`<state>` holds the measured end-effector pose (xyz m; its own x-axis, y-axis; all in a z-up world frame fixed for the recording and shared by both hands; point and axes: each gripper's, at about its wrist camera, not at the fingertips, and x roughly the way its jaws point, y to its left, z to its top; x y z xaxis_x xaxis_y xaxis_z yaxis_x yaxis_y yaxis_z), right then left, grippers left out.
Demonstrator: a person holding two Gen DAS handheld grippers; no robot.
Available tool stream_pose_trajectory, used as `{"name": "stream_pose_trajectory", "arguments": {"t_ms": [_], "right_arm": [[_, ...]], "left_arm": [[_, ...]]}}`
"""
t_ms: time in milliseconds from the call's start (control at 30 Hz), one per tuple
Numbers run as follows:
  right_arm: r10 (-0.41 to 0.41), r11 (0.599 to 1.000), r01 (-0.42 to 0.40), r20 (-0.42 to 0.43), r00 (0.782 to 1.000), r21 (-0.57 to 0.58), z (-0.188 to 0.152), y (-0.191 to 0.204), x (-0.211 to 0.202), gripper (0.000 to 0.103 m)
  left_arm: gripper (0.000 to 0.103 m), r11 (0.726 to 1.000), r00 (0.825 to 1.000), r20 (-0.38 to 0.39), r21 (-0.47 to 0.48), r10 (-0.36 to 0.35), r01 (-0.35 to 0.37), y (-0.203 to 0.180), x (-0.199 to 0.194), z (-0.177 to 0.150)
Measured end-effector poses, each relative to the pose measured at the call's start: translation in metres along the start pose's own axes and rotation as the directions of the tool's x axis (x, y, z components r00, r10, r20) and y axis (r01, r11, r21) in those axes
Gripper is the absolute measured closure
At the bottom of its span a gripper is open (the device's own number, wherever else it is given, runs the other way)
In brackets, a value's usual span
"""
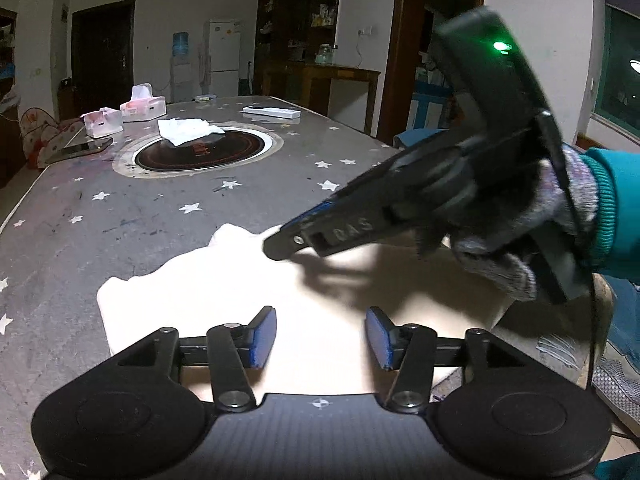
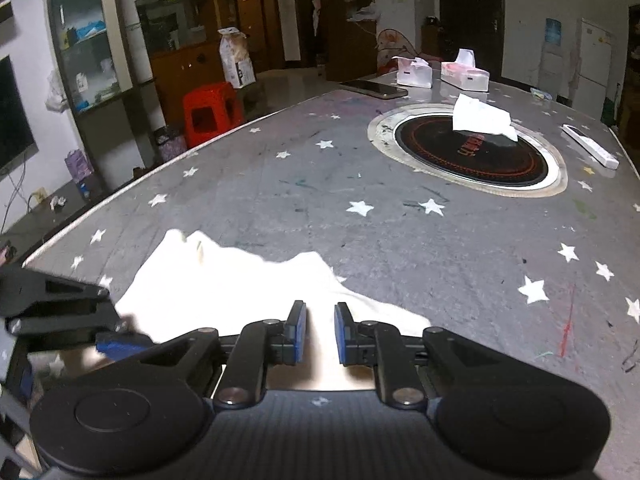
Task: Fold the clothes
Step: 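Open both grippers and release the folded hem onto the sweatshirt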
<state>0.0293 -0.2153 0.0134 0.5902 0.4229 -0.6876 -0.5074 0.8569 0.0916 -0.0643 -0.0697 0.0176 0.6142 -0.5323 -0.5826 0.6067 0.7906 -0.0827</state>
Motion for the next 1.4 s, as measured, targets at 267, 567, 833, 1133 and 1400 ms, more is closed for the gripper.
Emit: {"name": "stream_pose_trajectory", "arguments": {"t_ms": [267,567,833,1133,1400], "right_arm": [[0.038,0.998,-0.037,0.014,0.999,-0.051,0.013,0.014,0.000,0.085],[0.022,0.999,-0.022,0.008,1.000,-0.027,0.018,0.012,0.009,0.078],[-0.033,0.998,0.031,0.033,0.999,0.056,-0.012,-0.012,-0.033,0.077],[-0.081,0.979,0.071,0.045,0.996,0.189,-0.043,-0.045,-0.052,0.077],[-0.078,0.980,0.066,0.058,0.995,0.189,-0.031,-0.047,-0.044,0.077]], "left_arm": [[0.043,1.000,1.000,0.007,-0.014,-0.019,0.019,0.001,-0.002,-0.002],[0.034,0.999,1.000,0.006,-0.026,-0.028,0.029,0.004,-0.007,-0.003],[0.032,0.991,0.999,0.033,-0.133,0.033,-0.029,0.032,-0.009,0.020],[0.034,0.959,0.992,-0.034,-0.255,0.119,-0.124,0.073,0.025,0.033],[0.033,0.958,0.990,-0.034,-0.251,0.136,-0.140,0.071,0.029,0.031]]}}
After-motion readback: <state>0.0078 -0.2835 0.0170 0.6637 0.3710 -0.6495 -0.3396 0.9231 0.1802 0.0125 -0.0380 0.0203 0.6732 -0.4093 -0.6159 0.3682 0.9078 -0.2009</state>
